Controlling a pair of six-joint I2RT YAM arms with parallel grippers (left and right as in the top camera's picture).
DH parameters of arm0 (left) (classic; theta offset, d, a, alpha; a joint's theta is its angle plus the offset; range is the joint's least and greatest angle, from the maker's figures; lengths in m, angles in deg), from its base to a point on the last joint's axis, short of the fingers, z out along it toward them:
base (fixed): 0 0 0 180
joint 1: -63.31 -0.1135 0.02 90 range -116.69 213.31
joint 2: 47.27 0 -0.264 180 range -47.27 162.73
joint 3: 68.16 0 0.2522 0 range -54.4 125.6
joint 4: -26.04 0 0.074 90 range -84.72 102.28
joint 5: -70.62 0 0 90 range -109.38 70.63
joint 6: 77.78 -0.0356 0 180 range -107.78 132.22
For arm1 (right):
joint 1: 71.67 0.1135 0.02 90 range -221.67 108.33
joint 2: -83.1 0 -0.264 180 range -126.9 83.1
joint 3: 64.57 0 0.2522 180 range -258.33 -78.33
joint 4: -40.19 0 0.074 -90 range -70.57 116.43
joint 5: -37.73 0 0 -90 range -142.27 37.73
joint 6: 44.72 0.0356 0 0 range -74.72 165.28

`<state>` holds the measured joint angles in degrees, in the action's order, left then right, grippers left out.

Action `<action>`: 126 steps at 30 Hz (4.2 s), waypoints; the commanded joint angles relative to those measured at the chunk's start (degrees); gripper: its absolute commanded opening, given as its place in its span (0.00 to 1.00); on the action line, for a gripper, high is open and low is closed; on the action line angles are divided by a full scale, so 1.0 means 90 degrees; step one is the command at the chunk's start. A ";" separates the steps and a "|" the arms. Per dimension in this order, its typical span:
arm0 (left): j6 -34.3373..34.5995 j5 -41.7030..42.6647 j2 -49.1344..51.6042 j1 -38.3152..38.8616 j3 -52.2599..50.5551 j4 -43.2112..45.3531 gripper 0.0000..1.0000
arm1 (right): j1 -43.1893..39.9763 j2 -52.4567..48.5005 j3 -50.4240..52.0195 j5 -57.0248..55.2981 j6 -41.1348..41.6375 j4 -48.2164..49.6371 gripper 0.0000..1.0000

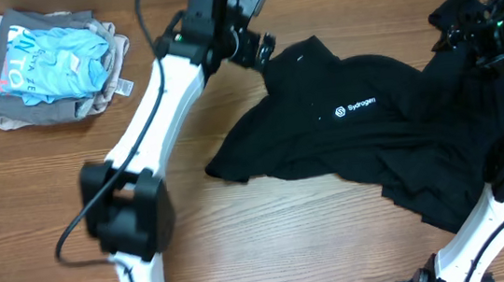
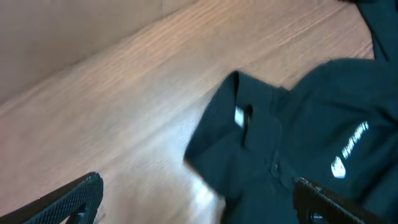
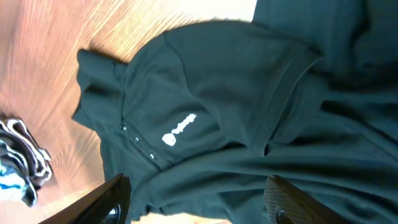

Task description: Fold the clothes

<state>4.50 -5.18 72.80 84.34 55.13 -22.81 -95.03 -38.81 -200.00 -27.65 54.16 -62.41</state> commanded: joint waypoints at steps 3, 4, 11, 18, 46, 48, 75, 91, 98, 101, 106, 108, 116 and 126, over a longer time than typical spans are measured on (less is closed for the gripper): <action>-0.0291 0.0918 0.1173 0.0056 0.0816 -0.0092 0.99 | 0.0284 0.0342 -0.0102 -0.0546 -0.0209 -0.0034 0.74; -0.0294 0.1032 0.1302 0.0073 0.0816 -0.0124 0.98 | 0.0306 0.0342 -0.0102 -0.0566 -0.0209 -0.0034 0.74; -0.0267 0.1100 0.1829 0.0138 0.0814 -0.0335 0.91 | 0.0308 0.0342 -0.0102 -0.0563 -0.0211 -0.0027 0.75; 0.0027 0.1078 0.2242 0.0165 0.0811 -0.0177 0.82 | 0.0308 0.0342 -0.0102 -0.0563 -0.0209 -0.0041 0.75; 0.1574 -0.0816 0.1280 -0.1005 0.2582 -0.1688 0.04 | 0.0311 0.0342 -0.0102 -0.0559 -0.0209 0.0002 0.75; 0.1569 -0.1013 0.0998 -0.1311 0.2720 -0.1991 0.04 | 0.0311 0.0342 -0.0102 -0.0546 -0.0209 0.0000 0.76; 0.1173 -0.1086 -0.1525 -0.2334 0.3548 -0.5775 0.79 | 0.1018 0.2776 -0.0104 -0.0444 -0.0185 -0.0668 0.75; 0.2841 -0.2081 -0.3453 -0.2234 -0.0588 -0.6161 0.73 | 0.2183 0.5802 0.3133 -0.1083 0.0539 -0.0714 0.74; 0.3519 -0.2059 -0.3519 -0.2254 -0.3580 -0.3665 0.73 | 0.2183 0.5787 0.4614 -0.0770 0.0532 0.0223 0.74; 0.3602 -0.2023 -0.3517 -0.2263 -0.4731 -0.2227 0.73 | 0.2183 0.5787 0.4772 -0.0775 0.0515 0.0398 0.74; 0.3546 -0.2028 -0.3317 -0.2263 -0.6360 0.0333 0.85 | 0.2183 0.5780 0.4775 -0.0772 0.0520 0.0525 0.74; 0.3490 -0.2028 -0.3065 -0.2263 -0.6693 0.1081 0.86 | 0.2183 0.5780 0.4775 -0.0770 0.0525 0.0505 0.74; 0.2999 -0.1979 -0.1790 -0.2263 -0.6778 0.2647 0.78 | 0.2183 0.5780 0.4775 -0.0702 0.0546 0.0505 0.74; 0.2999 -0.1875 -0.1943 -0.2261 -0.6297 0.1809 0.04 | 0.2183 0.5780 0.4775 -0.0712 0.0542 0.0556 0.74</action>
<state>31.51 -24.24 54.34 63.97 -3.36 -0.91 -75.66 12.43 -157.27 -34.49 58.79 -57.62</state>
